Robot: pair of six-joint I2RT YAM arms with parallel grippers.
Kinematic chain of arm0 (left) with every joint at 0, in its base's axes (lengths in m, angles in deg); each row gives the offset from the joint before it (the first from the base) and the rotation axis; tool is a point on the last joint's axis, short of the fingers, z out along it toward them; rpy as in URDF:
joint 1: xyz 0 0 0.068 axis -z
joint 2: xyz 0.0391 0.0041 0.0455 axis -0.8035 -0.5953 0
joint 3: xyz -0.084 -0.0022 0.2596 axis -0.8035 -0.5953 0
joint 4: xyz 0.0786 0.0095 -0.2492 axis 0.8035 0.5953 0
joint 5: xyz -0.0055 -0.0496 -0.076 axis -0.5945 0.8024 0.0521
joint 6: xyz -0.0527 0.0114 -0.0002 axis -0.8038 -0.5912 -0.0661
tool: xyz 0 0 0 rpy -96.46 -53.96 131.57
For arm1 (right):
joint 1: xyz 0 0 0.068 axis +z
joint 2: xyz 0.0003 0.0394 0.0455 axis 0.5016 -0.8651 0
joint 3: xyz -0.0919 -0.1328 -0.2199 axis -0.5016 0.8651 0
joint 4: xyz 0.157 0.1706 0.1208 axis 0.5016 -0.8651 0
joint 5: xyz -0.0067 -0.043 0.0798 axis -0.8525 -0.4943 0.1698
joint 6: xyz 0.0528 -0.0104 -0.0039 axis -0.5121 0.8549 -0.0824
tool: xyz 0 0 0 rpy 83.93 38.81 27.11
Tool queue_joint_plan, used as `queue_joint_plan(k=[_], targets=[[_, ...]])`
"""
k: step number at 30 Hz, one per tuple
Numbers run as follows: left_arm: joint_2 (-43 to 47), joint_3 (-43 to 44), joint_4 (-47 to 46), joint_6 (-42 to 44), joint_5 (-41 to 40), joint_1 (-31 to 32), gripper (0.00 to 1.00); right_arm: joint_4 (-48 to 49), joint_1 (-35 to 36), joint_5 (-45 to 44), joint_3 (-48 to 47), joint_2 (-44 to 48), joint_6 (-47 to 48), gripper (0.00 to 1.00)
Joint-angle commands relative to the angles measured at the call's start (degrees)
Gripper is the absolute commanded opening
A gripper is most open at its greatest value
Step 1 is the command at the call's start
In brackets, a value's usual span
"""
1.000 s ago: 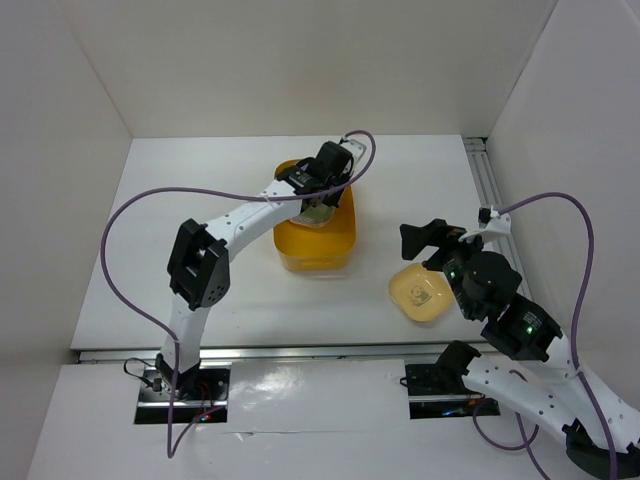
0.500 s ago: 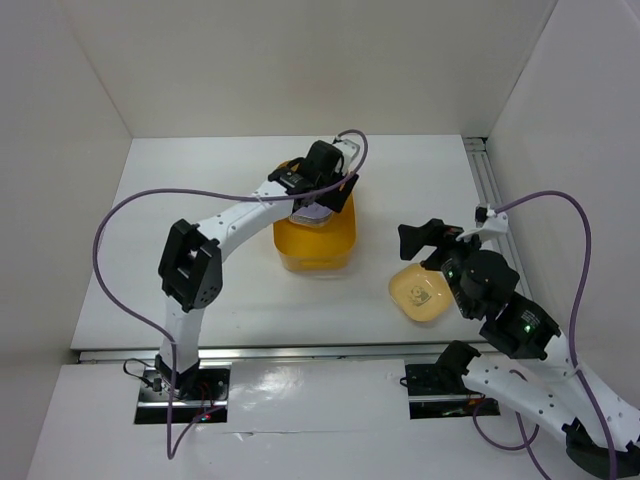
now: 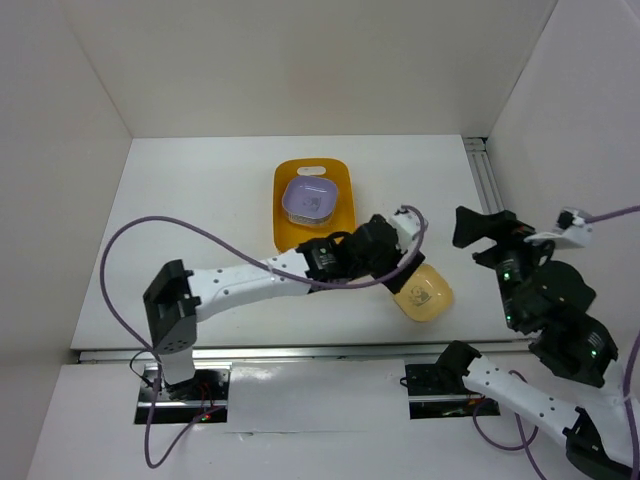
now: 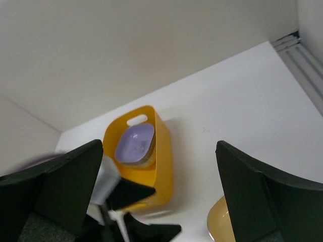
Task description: Place the plates into the plastic bin on the countertop
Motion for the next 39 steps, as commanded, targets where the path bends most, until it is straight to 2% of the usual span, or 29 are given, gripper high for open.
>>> queue_joint_plan(k=[1,4,8,15,19,23,25,27,28,30,31,32,34,35,36,39], targets=[[-6.4,-0.9,-3.7,-1.5,1.1,0.2,0.95,-7.1,-1.0,-8.1,-3.9,2.1,-1.9,1.0],[-11.4,0.8,-6.0,0.8,2.6,1.4,0.96,-8.2,-3.1,-8.7,-5.9,2.7,-1.4,1.0],[-19.4,8.9,-5.4,2.1,1.7,1.4,0.96,-8.2,-7.1,-5.9,-8.1,2.7,1.2,1.0],[-31.4,19.0,-3.6,4.2,-2.5,1.4,0.97,-6.3,-7.6,-1.0,-7.5,3.3,2.4,1.0],[-34.3,19.7,-3.6,2.1,-1.9,0.2,0.95,-5.7,-7.6,1.0,-6.9,3.3,2.4,1.0],[-33.8,16.6,-5.6,0.3,-0.8,-0.9,0.89,-5.2,-7.6,1.0,-6.9,3.3,2.9,1.0],[-33.2,15.2,-6.9,-0.2,-0.2,-1.4,0.78,-4.5,-7.6,1.5,-6.4,3.3,2.9,1.0],[-33.2,14.6,-6.9,-0.2,0.4,-2.0,0.74,-4.0,-7.6,2.0,-5.8,3.3,2.9,1.0],[-33.2,14.6,-6.9,-0.2,1.0,-2.0,0.63,-4.0,-7.6,2.1,-5.8,3.3,2.9,1.0],[-33.2,14.6,-6.9,-0.2,1.0,-2.0,0.6,-3.5,-7.6,2.7,-5.8,3.9,2.9,1.0],[-33.2,14.6,-6.9,-0.2,1.5,-2.0,0.5,-3.5,-7.6,2.7,-5.8,3.9,2.9,1.0],[-33.2,14.6,-7.6,-0.8,1.5,-2.0,0.32,-3.5,-7.6,2.7,-5.8,3.9,2.9,1.0],[-33.2,16.3,-7.0,-1.4,1.5,-2.5,0.24,-3.5,-7.6,2.7,-5.8,3.9,2.9,1.0],[-33.2,17.1,-7.0,-1.4,2.0,-2.5,0.1,-3.5,-7.6,3.2,-5.8,3.9,2.9,1.0],[-33.2,18.0,-6.2,-1.9,2.0,-2.5,0.05,-3.5,-7.6,3.2,-5.8,3.9,2.9,1.0],[-33.2,23.4,-4.2,-1.9,1.0,-2.5,0.0,-3.0,-7.6,3.8,-6.3,3.9,2.9,1.0]])
